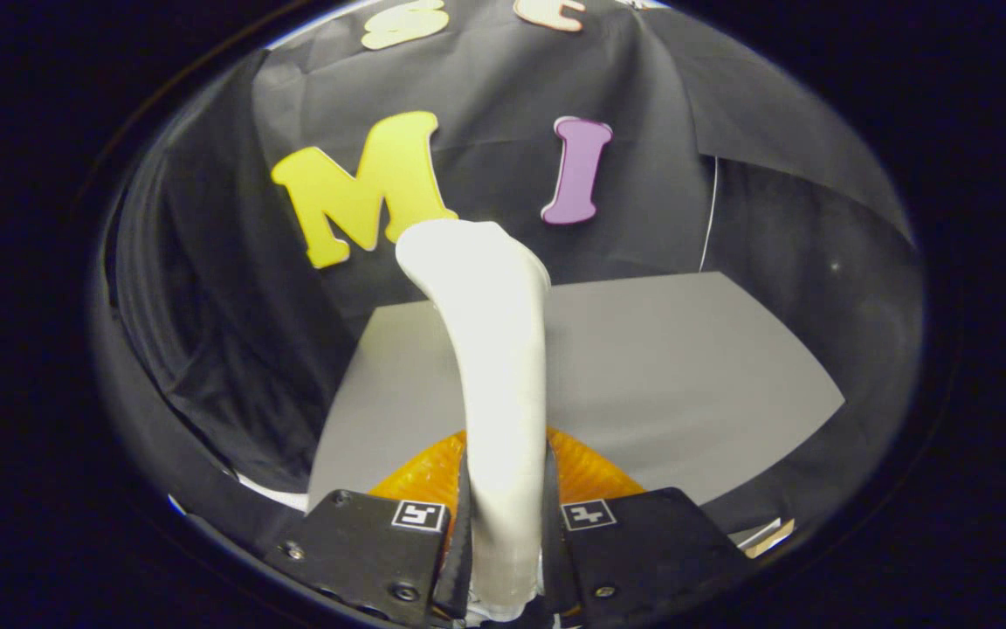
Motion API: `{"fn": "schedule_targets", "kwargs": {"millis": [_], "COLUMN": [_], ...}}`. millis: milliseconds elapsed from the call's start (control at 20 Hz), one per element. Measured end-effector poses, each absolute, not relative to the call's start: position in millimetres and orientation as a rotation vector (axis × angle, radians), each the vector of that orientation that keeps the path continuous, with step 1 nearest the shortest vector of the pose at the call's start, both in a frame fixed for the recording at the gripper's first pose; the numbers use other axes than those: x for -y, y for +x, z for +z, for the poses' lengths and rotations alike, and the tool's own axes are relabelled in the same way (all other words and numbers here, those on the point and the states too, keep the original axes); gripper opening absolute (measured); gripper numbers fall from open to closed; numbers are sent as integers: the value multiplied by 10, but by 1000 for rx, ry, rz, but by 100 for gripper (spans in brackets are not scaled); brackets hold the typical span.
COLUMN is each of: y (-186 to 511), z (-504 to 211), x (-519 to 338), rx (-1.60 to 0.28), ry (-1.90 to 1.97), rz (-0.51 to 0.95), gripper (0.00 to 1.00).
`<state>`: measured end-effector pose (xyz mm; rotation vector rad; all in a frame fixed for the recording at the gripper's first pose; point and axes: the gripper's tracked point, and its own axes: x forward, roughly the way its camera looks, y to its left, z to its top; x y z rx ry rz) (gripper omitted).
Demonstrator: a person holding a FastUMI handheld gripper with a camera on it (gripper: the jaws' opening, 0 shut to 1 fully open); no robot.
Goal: Iron the clothes twice with a garment steamer, once on the left side and once on the right side.
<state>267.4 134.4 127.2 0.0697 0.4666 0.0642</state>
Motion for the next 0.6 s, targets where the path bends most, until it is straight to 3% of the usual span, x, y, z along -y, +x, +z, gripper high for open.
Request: {"fn": "schedule_targets", "kwargs": {"millis": [400,600], "y": [1634,1244], "z": [2220,3027], "x": [-2080,-2426], "rx": [-173,80], "ry": [157,126], "rz": [93,97], "gripper": [35,35]}}
